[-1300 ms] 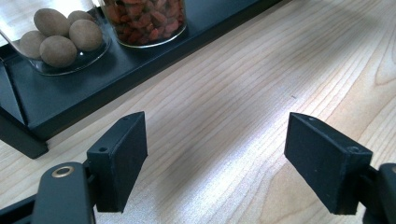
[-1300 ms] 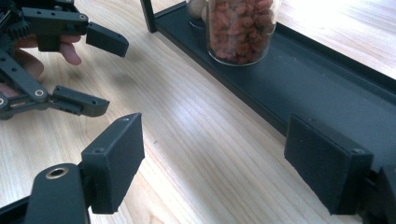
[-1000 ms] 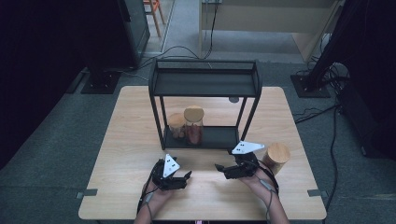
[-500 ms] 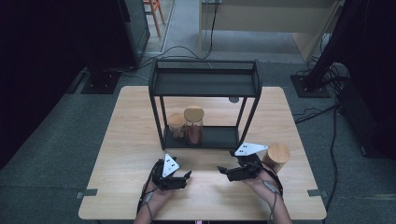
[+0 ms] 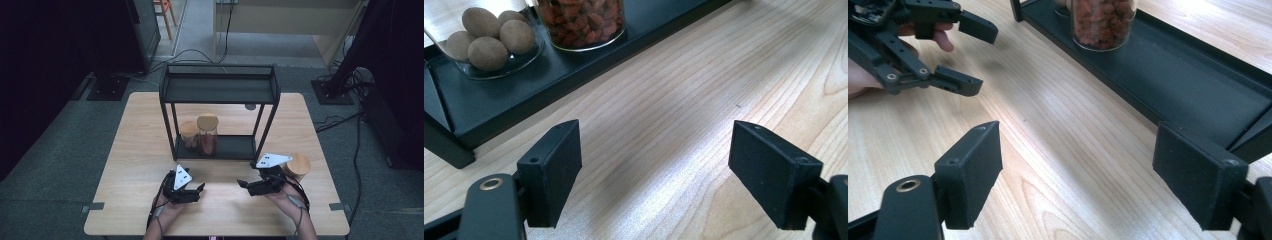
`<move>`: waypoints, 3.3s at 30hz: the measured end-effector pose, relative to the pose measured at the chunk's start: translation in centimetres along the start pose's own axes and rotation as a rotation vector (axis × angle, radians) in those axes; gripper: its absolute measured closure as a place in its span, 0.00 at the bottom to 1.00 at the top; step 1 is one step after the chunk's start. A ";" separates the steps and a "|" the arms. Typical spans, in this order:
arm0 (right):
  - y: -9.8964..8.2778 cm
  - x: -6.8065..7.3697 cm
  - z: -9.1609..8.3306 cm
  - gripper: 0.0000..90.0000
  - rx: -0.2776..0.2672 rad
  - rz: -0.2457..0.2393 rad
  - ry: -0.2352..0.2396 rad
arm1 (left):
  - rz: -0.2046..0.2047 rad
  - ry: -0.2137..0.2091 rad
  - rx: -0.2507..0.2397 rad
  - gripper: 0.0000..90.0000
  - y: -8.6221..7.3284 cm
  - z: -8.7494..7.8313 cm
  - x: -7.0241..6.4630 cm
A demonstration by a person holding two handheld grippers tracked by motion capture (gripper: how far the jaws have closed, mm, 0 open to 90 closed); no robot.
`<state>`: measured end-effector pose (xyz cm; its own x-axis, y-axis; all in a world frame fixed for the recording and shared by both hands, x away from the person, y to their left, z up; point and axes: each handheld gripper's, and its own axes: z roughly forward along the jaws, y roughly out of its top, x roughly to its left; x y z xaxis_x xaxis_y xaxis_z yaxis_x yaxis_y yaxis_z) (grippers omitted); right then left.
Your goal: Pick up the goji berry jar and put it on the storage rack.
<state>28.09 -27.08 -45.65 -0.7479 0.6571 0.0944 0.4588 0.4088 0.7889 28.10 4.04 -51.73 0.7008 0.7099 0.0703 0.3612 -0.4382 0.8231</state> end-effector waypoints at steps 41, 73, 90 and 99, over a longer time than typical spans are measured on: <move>0.9 1.0 -4.8 0.22 0.024 -0.033 0.003 | -0.003 0.001 -0.003 0.24 0.0 0.0 0.0; 1.1 1.3 -9.6 0.22 -0.015 -0.064 0.006 | -0.003 -0.001 0.003 0.24 0.0 0.0 0.0; 0.2 0.6 -11.9 0.22 -0.013 -0.052 -0.029 | -0.003 0.001 0.005 0.24 0.0 0.0 0.0; -0.3 0.2 -12.8 0.22 -0.007 -0.043 -0.029 | -0.001 0.003 0.006 0.24 0.0 0.0 0.1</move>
<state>21.70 -35.21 -38.10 -0.7525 0.6572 0.0427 0.4229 0.4325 0.7963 28.17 4.06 -51.72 0.6989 0.7116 0.0715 0.3652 -0.4411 0.8198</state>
